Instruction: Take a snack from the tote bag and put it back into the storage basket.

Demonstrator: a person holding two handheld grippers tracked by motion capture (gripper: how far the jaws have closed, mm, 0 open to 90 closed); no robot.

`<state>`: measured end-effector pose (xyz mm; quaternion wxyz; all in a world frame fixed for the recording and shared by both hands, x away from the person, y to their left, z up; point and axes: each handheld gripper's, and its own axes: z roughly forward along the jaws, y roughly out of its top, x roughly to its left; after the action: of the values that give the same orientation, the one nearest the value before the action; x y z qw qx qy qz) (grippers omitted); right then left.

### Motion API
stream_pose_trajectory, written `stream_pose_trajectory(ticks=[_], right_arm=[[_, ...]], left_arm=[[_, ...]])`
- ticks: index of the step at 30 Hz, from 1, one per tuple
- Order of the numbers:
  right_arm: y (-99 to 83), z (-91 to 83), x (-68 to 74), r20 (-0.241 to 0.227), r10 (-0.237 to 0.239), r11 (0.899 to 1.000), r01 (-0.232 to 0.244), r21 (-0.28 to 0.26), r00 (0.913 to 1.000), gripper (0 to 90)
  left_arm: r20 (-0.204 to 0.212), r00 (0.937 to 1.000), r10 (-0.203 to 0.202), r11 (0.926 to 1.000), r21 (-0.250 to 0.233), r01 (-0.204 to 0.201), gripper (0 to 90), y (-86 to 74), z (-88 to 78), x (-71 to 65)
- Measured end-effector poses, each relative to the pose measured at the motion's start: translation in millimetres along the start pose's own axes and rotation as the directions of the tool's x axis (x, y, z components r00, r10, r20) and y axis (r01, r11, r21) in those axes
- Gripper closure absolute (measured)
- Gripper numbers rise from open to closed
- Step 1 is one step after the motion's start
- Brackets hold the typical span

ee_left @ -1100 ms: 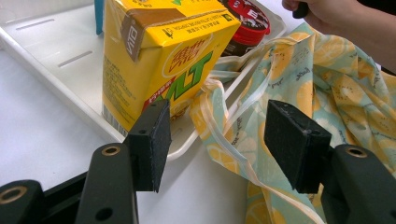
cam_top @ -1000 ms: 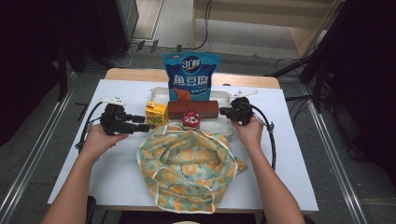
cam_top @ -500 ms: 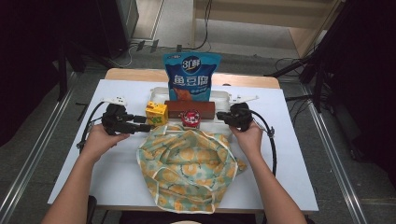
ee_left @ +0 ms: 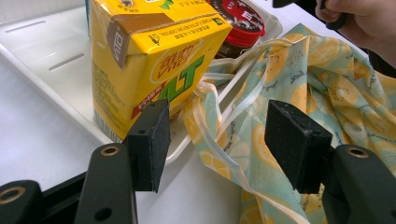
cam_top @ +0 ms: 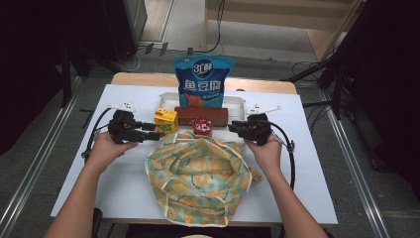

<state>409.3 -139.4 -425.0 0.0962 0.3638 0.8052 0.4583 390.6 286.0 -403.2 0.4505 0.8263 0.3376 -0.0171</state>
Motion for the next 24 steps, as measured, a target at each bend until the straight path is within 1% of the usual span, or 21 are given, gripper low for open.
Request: stream_pose_trajectory(ticks=[3,6,9,10,12,14,16,21,24], right_arm=[[-2.4,-6.2,4.7,-0.009,-0.002,1.000,0.002,0.000,1.0000,67.3],[-5.3,-14.0,9.3,-0.009,-0.020,1.000,0.020,-0.007,0.9998,63.1],[-9.8,-20.8,13.1,-0.021,-0.019,1.000,0.019,-0.006,0.9996,58.3],[-11.5,-22.7,14.5,-0.021,-0.019,1.000,0.019,-0.006,0.9996,57.2],[-14.5,-26.3,16.8,-0.024,-0.018,1.000,0.018,-0.001,0.9996,54.0],[-17.2,-29.8,18.1,-0.026,-0.029,1.000,0.029,-0.004,0.9992,51.3],[-20.5,-33.5,19.8,-0.027,-0.022,1.000,0.022,-0.004,0.9994,48.6],[-30.9,-43.1,21.9,-0.035,-0.025,1.000,0.025,0.003,0.9991,46.5],[-37.2,-49.1,23.3,-0.028,-0.024,1.000,0.024,0.008,0.9993,45.6]], left_arm=[[0.001,1.0000,0.000,1.0000,0.000,0.000,41.1,0.3,0.3,-1.2],[0.000,1.0000,-0.001,1.0000,-0.004,0.001,41.1,0.7,0.7,-2.5],[0.008,0.9999,-0.007,1.0000,-0.006,0.007,41.0,-1.3,0.3,-4.9],[0.007,1.0000,0.000,1.0000,0.001,0.000,41.0,-2.3,-0.1,-6.1],[0.008,1.0000,-0.002,1.0000,0.007,0.002,40.9,-4.2,-0.3,-8.3],[0.007,1.0000,0.001,1.0000,0.003,-0.001,40.9,-5.7,-0.8,-10.0],[0.007,1.0000,-0.001,1.0000,0.006,0.001,40.9,-6.1,-1.0,-11.3],[0.011,0.9999,0.004,1.0000,0.005,-0.004,40.7,-6.1,0.1,-12.7],[0.010,0.9999,0.004,1.0000,0.006,-0.004,40.7,-6.3,0.2,-12.5]])
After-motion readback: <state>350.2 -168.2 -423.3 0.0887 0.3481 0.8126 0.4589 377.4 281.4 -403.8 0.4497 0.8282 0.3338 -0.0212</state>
